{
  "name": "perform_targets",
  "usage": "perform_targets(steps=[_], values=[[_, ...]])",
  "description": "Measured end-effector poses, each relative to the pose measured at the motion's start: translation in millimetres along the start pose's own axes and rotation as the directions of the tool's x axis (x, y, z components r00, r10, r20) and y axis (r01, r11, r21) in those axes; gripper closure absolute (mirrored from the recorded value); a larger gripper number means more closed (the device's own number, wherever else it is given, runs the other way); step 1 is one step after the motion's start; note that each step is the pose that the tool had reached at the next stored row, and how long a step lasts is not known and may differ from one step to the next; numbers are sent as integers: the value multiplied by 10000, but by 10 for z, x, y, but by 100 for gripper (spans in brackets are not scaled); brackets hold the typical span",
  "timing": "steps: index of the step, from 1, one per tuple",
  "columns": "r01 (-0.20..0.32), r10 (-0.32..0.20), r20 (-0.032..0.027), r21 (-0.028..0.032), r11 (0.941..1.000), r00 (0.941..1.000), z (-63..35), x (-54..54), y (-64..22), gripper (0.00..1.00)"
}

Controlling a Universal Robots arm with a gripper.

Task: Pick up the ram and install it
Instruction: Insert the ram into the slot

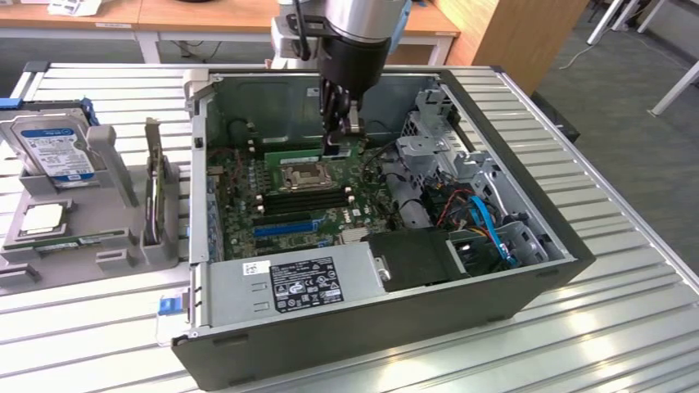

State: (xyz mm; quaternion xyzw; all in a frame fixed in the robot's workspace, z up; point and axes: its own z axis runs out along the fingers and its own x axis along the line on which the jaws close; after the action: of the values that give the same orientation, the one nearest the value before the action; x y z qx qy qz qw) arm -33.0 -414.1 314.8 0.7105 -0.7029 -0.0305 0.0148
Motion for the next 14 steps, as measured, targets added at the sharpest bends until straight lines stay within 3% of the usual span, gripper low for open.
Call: perform_targets(steps=[14], values=[[0, 0, 0, 0, 10000, 10000, 171, 14, -11, 88]])
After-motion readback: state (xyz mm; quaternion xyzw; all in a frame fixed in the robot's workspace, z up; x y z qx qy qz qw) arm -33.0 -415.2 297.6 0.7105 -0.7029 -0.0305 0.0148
